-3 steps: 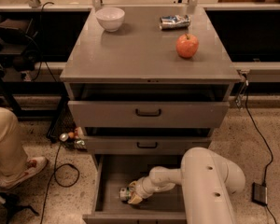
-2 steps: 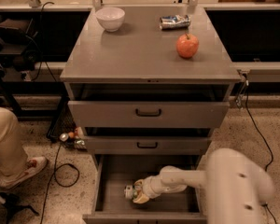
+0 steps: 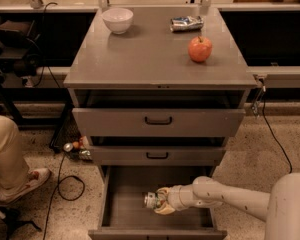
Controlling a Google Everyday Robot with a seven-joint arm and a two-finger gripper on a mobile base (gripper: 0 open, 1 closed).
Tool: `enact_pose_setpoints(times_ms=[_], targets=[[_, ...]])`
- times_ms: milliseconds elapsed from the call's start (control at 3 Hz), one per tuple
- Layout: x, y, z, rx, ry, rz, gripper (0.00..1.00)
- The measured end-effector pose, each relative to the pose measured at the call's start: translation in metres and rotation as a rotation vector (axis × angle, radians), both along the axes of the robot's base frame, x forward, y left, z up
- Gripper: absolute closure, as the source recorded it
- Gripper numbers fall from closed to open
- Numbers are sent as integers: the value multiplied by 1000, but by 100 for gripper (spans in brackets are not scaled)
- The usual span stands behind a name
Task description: Pick 7up can from bottom drawer and place on counter
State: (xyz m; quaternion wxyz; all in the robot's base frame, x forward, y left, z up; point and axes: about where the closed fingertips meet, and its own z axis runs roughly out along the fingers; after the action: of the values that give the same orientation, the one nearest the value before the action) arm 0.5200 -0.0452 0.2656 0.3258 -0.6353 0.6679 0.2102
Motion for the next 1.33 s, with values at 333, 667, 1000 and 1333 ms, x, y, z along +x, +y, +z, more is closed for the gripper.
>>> enact_pose_setpoints(times_ms=[333, 667, 1000, 1333], targets=[[-1, 5, -2, 0, 3, 7, 100], [-4, -9, 17, 14, -20, -28, 100], [-8, -30, 57, 11, -90, -57, 100], [-11, -50, 115, 0, -196, -69, 100]])
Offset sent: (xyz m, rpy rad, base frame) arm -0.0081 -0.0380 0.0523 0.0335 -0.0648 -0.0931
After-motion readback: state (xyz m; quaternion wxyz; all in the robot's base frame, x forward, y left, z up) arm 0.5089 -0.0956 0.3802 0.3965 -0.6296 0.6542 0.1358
